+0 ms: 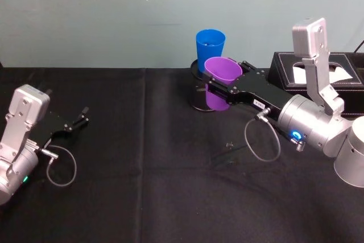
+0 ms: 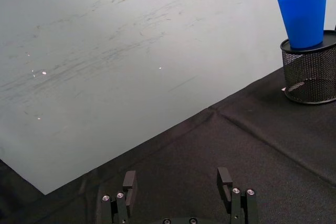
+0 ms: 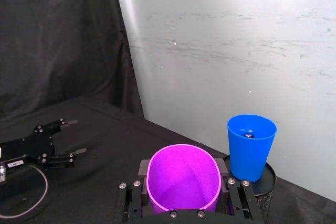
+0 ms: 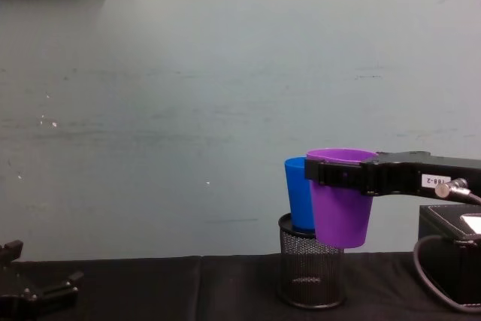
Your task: Pick up one cup with a gripper and tap it against the other cup.
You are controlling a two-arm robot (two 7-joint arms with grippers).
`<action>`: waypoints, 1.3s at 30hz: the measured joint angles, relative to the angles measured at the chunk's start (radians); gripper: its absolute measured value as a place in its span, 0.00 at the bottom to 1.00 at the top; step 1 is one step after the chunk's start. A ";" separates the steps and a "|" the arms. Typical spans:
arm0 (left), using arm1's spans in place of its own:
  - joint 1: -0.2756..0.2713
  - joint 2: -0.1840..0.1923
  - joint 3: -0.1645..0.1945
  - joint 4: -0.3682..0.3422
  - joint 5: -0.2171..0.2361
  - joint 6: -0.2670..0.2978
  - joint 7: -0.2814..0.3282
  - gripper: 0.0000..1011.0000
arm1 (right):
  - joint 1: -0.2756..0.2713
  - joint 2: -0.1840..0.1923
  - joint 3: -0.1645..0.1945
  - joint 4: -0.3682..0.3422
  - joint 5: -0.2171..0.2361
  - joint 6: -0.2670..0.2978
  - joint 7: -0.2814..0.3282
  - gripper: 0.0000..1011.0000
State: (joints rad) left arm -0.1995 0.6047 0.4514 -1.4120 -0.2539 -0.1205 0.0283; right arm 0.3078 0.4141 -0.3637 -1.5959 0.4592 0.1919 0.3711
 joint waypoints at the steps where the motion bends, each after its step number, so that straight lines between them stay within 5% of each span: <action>1: 0.000 0.000 0.000 0.000 0.000 0.000 0.000 0.99 | 0.000 0.000 0.000 0.000 0.000 0.000 0.000 0.72; 39: 0.000 0.000 0.000 0.000 0.000 0.000 0.000 0.99 | 0.000 0.000 0.000 0.000 0.000 0.000 0.000 0.72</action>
State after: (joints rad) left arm -0.1995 0.6047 0.4514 -1.4120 -0.2539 -0.1205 0.0283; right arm 0.3079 0.4141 -0.3638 -1.5958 0.4592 0.1918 0.3711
